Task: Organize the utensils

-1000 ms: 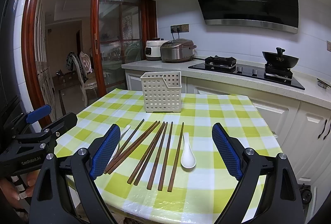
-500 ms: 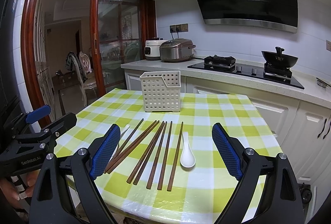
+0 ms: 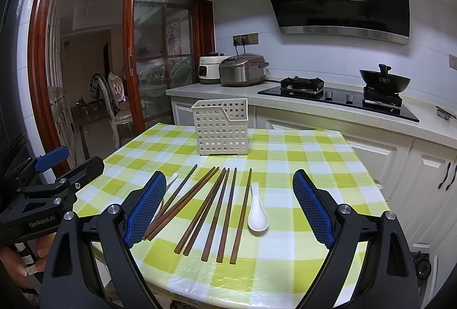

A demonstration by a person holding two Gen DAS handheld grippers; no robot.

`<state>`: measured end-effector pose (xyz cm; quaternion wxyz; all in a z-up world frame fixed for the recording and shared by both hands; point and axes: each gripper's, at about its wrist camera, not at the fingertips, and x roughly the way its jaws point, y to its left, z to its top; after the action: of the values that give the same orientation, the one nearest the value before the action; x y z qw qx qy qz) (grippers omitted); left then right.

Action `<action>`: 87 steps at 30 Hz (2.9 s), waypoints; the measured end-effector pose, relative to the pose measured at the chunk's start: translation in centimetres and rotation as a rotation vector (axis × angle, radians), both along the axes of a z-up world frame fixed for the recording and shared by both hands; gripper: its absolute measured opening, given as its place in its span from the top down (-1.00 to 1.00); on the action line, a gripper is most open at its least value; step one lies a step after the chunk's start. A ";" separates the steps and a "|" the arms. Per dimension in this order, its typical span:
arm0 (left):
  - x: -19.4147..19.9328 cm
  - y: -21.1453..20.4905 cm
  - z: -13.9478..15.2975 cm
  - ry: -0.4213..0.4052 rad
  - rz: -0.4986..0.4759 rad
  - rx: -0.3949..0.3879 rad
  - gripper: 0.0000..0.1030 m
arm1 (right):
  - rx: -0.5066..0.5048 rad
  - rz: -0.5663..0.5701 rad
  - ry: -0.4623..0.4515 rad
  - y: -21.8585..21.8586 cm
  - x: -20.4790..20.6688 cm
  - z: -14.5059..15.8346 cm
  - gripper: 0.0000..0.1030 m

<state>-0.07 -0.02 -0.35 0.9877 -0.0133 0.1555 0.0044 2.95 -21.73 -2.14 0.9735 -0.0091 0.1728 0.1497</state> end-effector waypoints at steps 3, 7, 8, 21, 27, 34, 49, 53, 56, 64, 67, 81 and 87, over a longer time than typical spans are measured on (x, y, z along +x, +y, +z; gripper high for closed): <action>-0.1 -0.1 -0.1 0.003 0.001 0.000 -0.92 | 0.002 -0.002 -0.001 -0.1 0.0 0.1 -0.65; -0.1 -0.1 -0.2 -0.001 -0.002 0.004 -0.92 | 0.003 -0.005 -0.003 -0.2 0.0 0.2 -0.65; -0.1 -0.1 -0.2 -0.001 -0.003 0.004 -0.92 | 0.003 -0.004 -0.002 -0.2 0.0 0.1 -0.65; -0.1 -0.2 -0.3 0.001 -0.006 0.005 -0.92 | 0.006 -0.003 -0.004 -0.2 0.0 0.2 -0.65; -0.1 0.1 -0.3 0.001 -0.005 0.004 -0.92 | 0.007 -0.004 -0.005 -0.2 0.0 0.2 -0.65; -0.1 0.1 -0.3 0.002 -0.006 0.006 -0.92 | 0.007 -0.003 -0.007 -0.1 0.0 0.2 -0.65; -0.1 0.0 -0.2 0.001 -0.005 0.007 -0.92 | 0.009 0.000 -0.004 0.1 0.0 0.4 -0.65; -0.1 0.0 -0.2 0.001 -0.005 0.009 -0.92 | 0.009 -0.001 -0.004 0.1 0.0 0.5 -0.65; 0.0 0.0 -0.2 0.008 -0.008 0.006 -0.92 | 0.006 -0.001 -0.002 0.1 0.2 0.4 -0.65; 3.5 1.1 -2.2 0.142 0.001 0.017 -0.92 | 0.004 -0.040 0.106 -0.5 3.7 -1.7 -0.65; 5.4 1.2 -3.4 0.209 0.008 0.049 -0.92 | 0.001 -0.054 0.171 -0.9 5.8 -3.4 -0.65; 14.4 4.8 -9.4 0.547 -0.015 -0.001 -0.92 | -0.092 -0.019 0.448 -0.4 16.7 -9.1 -0.65; 18.7 5.5 -9.6 0.593 0.001 -0.004 -0.92 | -0.150 0.010 0.509 1.5 20.3 -10.5 -0.40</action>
<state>18.67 5.49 -9.93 0.8991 -0.0133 0.4375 0.0083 23.28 -20.19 -12.60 0.8946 -0.0441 0.4225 0.1388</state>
